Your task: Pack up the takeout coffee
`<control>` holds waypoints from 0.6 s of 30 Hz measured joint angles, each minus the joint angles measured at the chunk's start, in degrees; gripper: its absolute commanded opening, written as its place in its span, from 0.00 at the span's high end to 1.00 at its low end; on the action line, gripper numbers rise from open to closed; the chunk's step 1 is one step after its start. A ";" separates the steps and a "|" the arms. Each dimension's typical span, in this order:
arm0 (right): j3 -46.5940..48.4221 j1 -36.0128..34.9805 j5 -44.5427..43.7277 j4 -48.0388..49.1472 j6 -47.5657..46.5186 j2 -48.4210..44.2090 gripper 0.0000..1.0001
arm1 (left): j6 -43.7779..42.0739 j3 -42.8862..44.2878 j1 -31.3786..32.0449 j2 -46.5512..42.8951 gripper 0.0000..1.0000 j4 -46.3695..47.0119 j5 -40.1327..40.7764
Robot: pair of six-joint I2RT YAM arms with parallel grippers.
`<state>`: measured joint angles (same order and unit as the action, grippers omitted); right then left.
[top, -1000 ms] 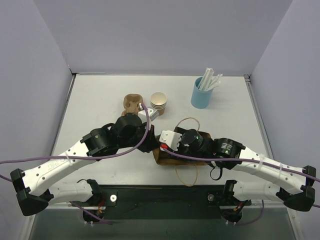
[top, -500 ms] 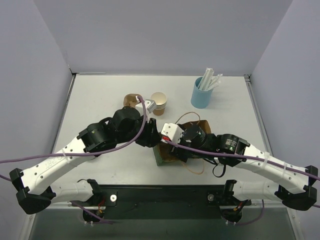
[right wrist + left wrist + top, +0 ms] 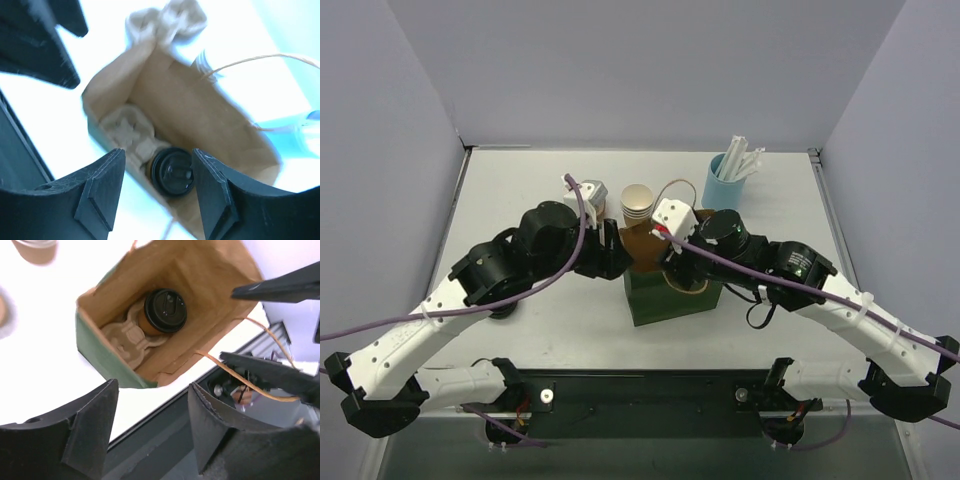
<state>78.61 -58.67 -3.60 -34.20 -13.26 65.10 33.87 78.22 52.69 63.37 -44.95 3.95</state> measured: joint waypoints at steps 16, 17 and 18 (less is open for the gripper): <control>17.31 16.09 -11.08 7.69 9.66 6.71 0.46 | -0.52 3.93 -5.16 -9.33 0.03 -6.71 5.70; 17.86 19.34 -11.10 7.82 10.88 7.72 0.46 | -0.33 4.02 -5.27 -9.97 0.03 -7.23 5.92; 18.36 23.52 -11.32 7.89 12.52 9.01 0.46 | -0.09 4.17 -5.38 -10.45 0.03 -7.98 6.08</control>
<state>96.97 -35.16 -14.92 -26.30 -0.73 74.11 33.78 82.39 47.31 52.93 -52.93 10.02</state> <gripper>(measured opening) 0.534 0.971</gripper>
